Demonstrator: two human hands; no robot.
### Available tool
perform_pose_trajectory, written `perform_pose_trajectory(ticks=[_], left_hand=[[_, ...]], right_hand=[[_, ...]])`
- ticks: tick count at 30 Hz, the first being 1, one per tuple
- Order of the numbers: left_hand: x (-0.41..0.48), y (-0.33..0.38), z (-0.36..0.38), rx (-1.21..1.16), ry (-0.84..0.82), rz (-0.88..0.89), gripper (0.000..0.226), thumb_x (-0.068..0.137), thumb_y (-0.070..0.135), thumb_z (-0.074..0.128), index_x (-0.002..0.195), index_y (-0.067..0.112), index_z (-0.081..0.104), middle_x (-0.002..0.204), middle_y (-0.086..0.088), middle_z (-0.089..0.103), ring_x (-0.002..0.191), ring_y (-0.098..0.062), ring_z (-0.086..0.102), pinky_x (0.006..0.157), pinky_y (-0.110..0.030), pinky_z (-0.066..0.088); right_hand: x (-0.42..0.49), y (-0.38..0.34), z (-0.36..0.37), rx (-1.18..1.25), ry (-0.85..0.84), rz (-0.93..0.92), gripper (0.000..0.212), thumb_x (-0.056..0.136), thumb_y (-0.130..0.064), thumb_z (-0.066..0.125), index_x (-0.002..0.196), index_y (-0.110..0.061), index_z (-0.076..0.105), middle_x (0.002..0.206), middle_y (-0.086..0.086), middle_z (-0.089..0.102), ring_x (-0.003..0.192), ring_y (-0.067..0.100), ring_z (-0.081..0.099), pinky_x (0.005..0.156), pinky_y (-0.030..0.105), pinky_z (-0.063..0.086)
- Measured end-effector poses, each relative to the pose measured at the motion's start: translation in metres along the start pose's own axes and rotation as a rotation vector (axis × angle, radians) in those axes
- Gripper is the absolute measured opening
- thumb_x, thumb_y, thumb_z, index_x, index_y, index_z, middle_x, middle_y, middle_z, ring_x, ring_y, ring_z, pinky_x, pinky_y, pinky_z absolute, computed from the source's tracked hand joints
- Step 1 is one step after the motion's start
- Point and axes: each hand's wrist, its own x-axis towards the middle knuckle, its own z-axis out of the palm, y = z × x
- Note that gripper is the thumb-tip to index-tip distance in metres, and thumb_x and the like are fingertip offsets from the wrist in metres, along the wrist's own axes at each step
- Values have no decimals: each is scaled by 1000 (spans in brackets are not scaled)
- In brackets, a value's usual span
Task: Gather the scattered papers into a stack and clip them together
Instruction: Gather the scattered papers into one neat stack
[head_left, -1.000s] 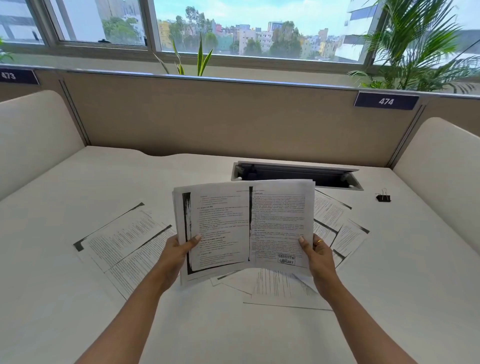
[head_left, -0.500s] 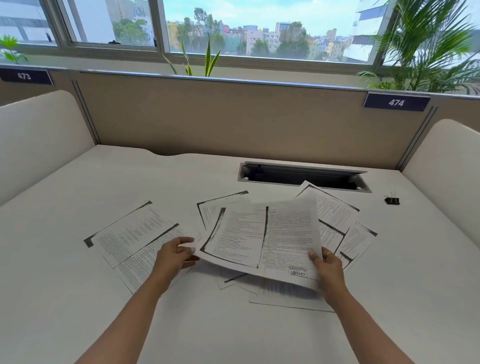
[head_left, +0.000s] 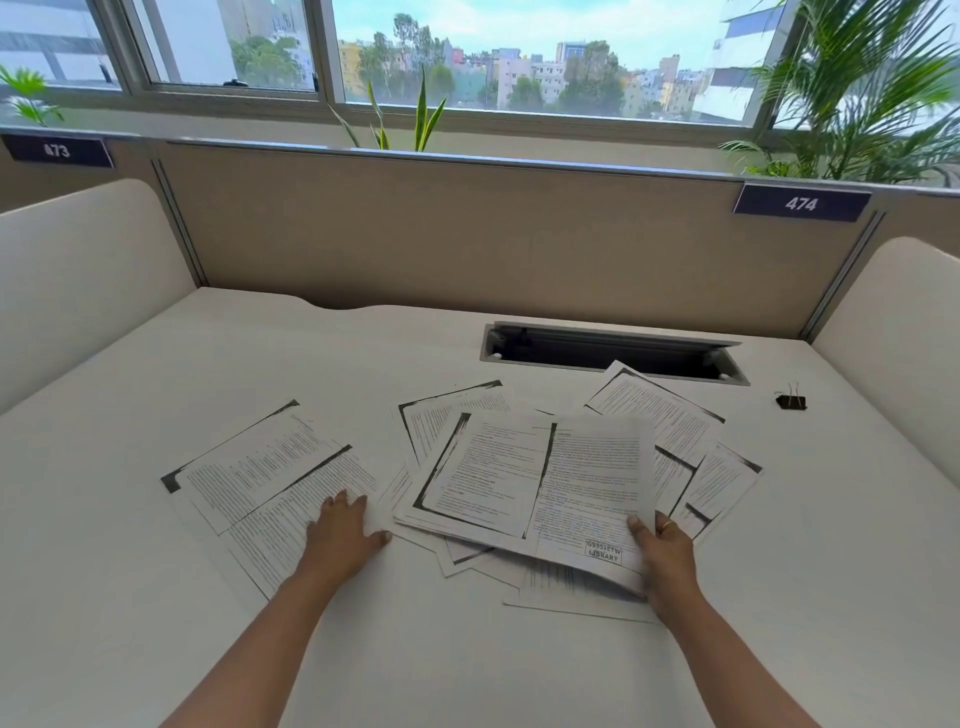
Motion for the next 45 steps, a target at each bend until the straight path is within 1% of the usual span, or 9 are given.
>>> perform_pose_trajectory(ticks=[14,23,26,28,34,39,41,43,45], left_hand=[[12,-22,-13,55,23,-192,60,98,31,34,147,4,12,155,-23,4,144,-35,5,114,-50,15],[11,-19,-14,201,13,-175,53,95,5,27,146,5,12,154,-20,11,143,-35,12,113,-48,21],[10,-20,-17,98,169,-136,37,94,2,29,128,1,44,132,-19,48,120,-31,47,94,-36,40],[8,-14,-23,-27,282,-119,31,92,0,30,113,-1,54,114,-22,59,101,-32,57,78,-32,41],[5,14,-40,-263,512,32,36,94,3,35,122,1,56,101,-28,65,93,-42,59,77,-39,45],[-6,43,-52,-436,584,387,23,90,-1,49,106,-4,64,70,-8,60,57,-17,50,52,-16,35],[-12,52,-52,-506,561,487,21,86,-3,57,102,0,69,81,-12,70,69,-12,59,62,-11,44],[-11,54,-47,-553,475,542,23,81,-4,62,94,10,74,92,5,72,88,-7,58,90,-28,48],[-10,51,-43,-516,348,555,42,80,-1,63,82,41,71,90,40,62,109,-5,49,109,-42,21]], right_hand=[[0,1,-1,-38,-7,-58,20,89,-6,55,108,-8,61,90,2,65,92,29,61,85,34,52],[4,6,-1,-47,-23,-43,15,88,-10,57,101,-17,62,100,9,67,100,33,63,97,49,46],[5,7,-1,-50,-23,-42,16,88,-10,57,102,-17,62,102,10,67,100,33,63,97,50,46],[5,6,0,-57,-25,-45,16,88,-9,57,102,-16,62,101,10,67,100,33,63,97,49,46],[2,3,-2,-78,-61,-50,26,89,-6,56,114,-6,58,102,10,66,91,28,64,90,41,51],[1,0,-3,-54,-82,-47,27,88,-4,56,114,-12,56,97,6,66,82,20,64,79,32,56],[1,-1,-4,-35,-98,-30,27,88,-3,55,114,-12,55,96,6,66,83,21,64,74,28,57],[0,-2,-5,-24,-116,-20,28,88,-3,55,116,-9,55,97,7,66,83,22,65,66,23,58],[0,-3,-5,-25,-120,-12,30,89,-5,55,119,-7,54,102,12,66,84,24,65,68,26,58]])
